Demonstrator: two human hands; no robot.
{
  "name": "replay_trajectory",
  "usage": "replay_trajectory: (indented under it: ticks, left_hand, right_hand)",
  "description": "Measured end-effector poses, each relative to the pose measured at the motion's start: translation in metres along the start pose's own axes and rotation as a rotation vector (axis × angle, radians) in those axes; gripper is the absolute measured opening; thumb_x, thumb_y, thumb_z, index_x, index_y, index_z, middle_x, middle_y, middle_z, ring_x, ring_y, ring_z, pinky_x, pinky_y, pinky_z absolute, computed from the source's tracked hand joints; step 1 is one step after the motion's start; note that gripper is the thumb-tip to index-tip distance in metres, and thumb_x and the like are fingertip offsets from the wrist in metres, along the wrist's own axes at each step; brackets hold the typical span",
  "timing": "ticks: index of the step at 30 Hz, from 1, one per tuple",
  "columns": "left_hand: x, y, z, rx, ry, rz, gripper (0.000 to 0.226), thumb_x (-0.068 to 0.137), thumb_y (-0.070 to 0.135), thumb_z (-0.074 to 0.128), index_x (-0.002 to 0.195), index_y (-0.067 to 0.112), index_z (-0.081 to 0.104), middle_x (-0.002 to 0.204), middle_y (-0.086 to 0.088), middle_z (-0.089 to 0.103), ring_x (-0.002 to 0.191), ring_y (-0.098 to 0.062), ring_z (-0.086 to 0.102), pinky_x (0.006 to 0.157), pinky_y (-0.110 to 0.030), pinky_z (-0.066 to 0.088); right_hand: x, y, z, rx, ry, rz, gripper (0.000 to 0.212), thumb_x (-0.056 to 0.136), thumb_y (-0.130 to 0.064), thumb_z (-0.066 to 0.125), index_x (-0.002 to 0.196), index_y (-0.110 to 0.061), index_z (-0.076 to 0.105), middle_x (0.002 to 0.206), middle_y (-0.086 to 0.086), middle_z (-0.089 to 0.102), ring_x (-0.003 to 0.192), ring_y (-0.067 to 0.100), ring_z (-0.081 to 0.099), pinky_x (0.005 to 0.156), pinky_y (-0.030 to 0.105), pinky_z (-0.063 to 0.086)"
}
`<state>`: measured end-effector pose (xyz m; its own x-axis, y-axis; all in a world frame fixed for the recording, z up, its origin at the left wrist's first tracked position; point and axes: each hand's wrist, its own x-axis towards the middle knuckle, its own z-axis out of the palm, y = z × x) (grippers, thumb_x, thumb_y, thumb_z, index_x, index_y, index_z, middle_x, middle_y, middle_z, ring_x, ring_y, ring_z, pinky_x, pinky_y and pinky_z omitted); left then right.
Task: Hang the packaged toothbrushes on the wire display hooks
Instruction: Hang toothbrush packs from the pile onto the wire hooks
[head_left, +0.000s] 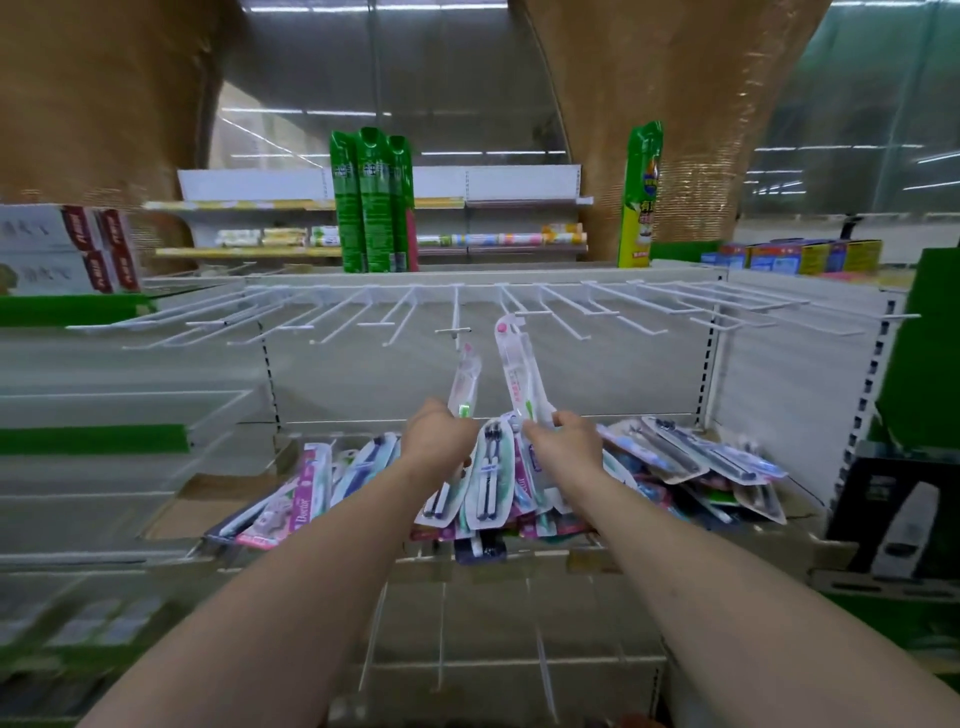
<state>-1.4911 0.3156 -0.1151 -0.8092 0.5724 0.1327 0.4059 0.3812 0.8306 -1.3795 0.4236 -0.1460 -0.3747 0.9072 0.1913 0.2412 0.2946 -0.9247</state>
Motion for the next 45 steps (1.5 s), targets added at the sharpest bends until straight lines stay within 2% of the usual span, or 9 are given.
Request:
replay_trajectory:
  ticks: [7,9,13,17,24,30,33,36,45]
  left_hand:
    - [0.011,0.002,0.005,-0.02,0.037,-0.02,0.014,0.089,0.019,0.059,0.097,0.011,0.052,0.091,-0.011,0.061,0.076,-0.027,0.06,0.061,-0.032,0.046]
    - [0.008,0.002,0.002,0.001,0.034,-0.017,0.013,0.09,0.017,0.054,0.101,0.011,0.051,0.089,-0.008,0.057,0.073,-0.024,0.056,0.06,-0.031,0.042]
    - [-0.004,0.0,-0.005,0.06,0.012,0.013,0.016,0.088,0.015,0.052,0.103,0.01,0.051,0.093,-0.01,0.06,0.074,-0.023,0.057,0.056,-0.03,0.039]
    - [-0.019,-0.007,-0.007,0.074,-0.002,0.024,0.022,0.086,0.011,0.052,0.108,0.008,0.053,0.088,-0.009,0.061,0.076,-0.024,0.059,0.063,-0.032,0.044]
    - [-0.049,-0.02,-0.019,-0.005,-0.009,0.055,0.025,0.087,0.009,0.052,0.112,0.014,0.051,0.101,-0.01,0.061,0.091,-0.029,0.061,0.08,-0.042,0.056]
    - [-0.068,-0.027,-0.023,-0.057,-0.05,0.079,0.02,0.091,0.014,0.057,0.111,0.015,0.053,0.094,-0.005,0.058,0.077,-0.018,0.055,0.062,-0.033,0.045]
    - [-0.074,-0.027,-0.02,-0.103,-0.084,0.107,0.024,0.091,0.017,0.06,0.114,0.016,0.054,0.102,-0.007,0.062,0.084,-0.021,0.06,0.071,-0.037,0.054]
    - [-0.076,-0.023,-0.017,-0.128,-0.096,0.147,0.021,0.096,0.02,0.062,0.114,0.017,0.052,0.1,-0.003,0.059,0.08,-0.016,0.056,0.069,-0.032,0.047]
    - [-0.059,0.001,0.001,-0.154,-0.088,0.136,0.016,0.093,0.017,0.061,0.107,0.017,0.054,0.094,-0.005,0.06,0.08,-0.018,0.056,0.072,-0.036,0.049]
  right_hand:
    - [0.011,0.002,-0.001,-0.05,-0.007,0.026,0.018,0.091,-0.039,0.064,0.087,-0.021,0.064,0.074,-0.001,0.063,0.071,0.021,0.059,0.065,0.029,0.042]
    - [0.011,0.002,-0.002,-0.108,0.005,0.04,0.02,0.09,-0.04,0.064,0.089,-0.02,0.06,0.083,0.003,0.062,0.075,0.024,0.057,0.067,0.028,0.038]
    - [0.003,0.004,-0.005,-0.154,0.047,0.055,0.035,0.089,-0.035,0.067,0.115,-0.012,0.062,0.11,0.01,0.064,0.102,0.032,0.061,0.075,0.028,0.039]
    - [-0.015,0.006,-0.01,-0.132,0.029,0.058,0.012,0.087,-0.023,0.062,0.088,-0.015,0.052,0.082,0.004,0.053,0.079,0.03,0.054,0.062,0.031,0.039]
    - [-0.053,0.005,-0.016,-0.182,0.077,0.055,0.019,0.084,-0.018,0.057,0.073,-0.016,0.042,0.066,0.003,0.044,0.059,0.023,0.04,0.049,0.031,0.025]
    - [-0.082,0.01,-0.02,-0.18,0.078,0.067,0.017,0.088,-0.026,0.058,0.08,-0.013,0.051,0.073,0.006,0.054,0.064,0.021,0.046,0.051,0.032,0.028]
    - [-0.091,0.012,-0.023,-0.182,0.073,0.075,0.022,0.09,-0.027,0.058,0.076,-0.013,0.049,0.068,0.006,0.052,0.061,0.022,0.045,0.052,0.032,0.03]
    - [-0.092,0.009,-0.028,-0.185,0.057,0.085,0.019,0.088,-0.025,0.06,0.078,-0.012,0.049,0.071,0.006,0.053,0.062,0.022,0.045,0.053,0.032,0.03]
    - [-0.07,0.0,-0.047,-0.186,0.087,0.024,0.029,0.083,-0.022,0.063,0.064,-0.015,0.042,0.059,0.005,0.041,0.058,0.025,0.038,0.054,0.034,0.026]
